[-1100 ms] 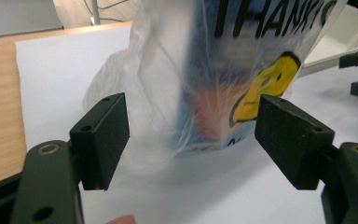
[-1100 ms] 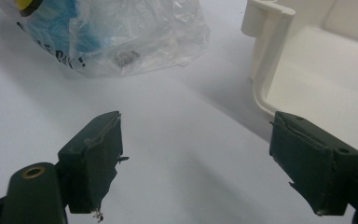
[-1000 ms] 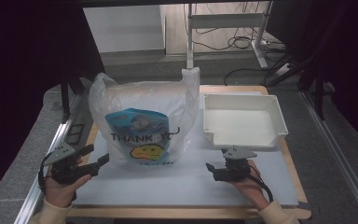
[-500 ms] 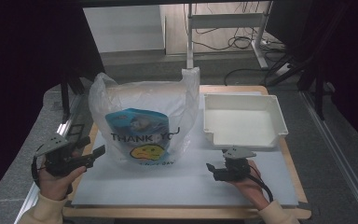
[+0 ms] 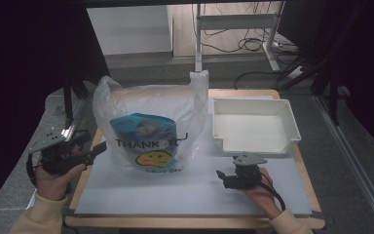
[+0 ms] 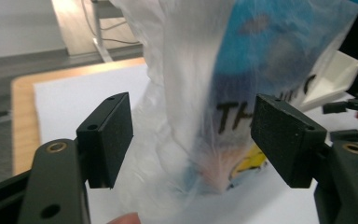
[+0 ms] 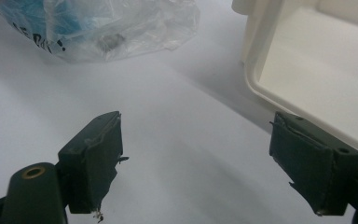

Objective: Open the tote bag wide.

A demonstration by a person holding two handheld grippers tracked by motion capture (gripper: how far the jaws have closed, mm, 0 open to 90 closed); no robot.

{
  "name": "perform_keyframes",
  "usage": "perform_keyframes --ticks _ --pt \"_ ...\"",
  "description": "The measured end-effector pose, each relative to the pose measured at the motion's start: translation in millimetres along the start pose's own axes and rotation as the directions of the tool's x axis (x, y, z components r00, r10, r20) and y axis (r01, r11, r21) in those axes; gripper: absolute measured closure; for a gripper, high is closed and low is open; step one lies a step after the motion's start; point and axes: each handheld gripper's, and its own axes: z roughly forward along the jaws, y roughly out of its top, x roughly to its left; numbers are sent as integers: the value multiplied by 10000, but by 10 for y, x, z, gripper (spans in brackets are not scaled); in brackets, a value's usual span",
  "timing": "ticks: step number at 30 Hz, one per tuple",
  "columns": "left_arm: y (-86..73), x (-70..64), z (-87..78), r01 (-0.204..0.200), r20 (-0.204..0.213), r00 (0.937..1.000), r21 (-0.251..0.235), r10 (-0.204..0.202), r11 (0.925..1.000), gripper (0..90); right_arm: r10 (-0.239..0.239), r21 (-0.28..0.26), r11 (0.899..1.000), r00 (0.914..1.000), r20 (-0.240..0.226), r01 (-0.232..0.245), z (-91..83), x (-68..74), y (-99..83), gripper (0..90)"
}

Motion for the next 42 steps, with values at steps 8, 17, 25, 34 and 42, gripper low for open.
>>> perform_keyframes --ticks 8,17,25,34,42 --pt "202 46 2 152 165 9997 -34 -151 9999 306 51 108 9999 9999 120 -53 2 -13 -4 174" --pt "382 74 58 66 37 10000 -123 -65 9999 331 120 153 9998 9997 219 -123 4 -30 -9 173" --pt "541 102 118 22 109 9999 -176 -20 9998 353 150 277 9995 9996 238 -156 10 -31 -11 173" --pt "610 112 230 -103 560 9984 91 98 9999 616 86 179 9998 9997 215 -89 6 -34 -12 173" --pt "589 78 239 -520 912 9945 106 508 9986 866 70 213 9997 9995 293 -77 5 -38 -11 173"
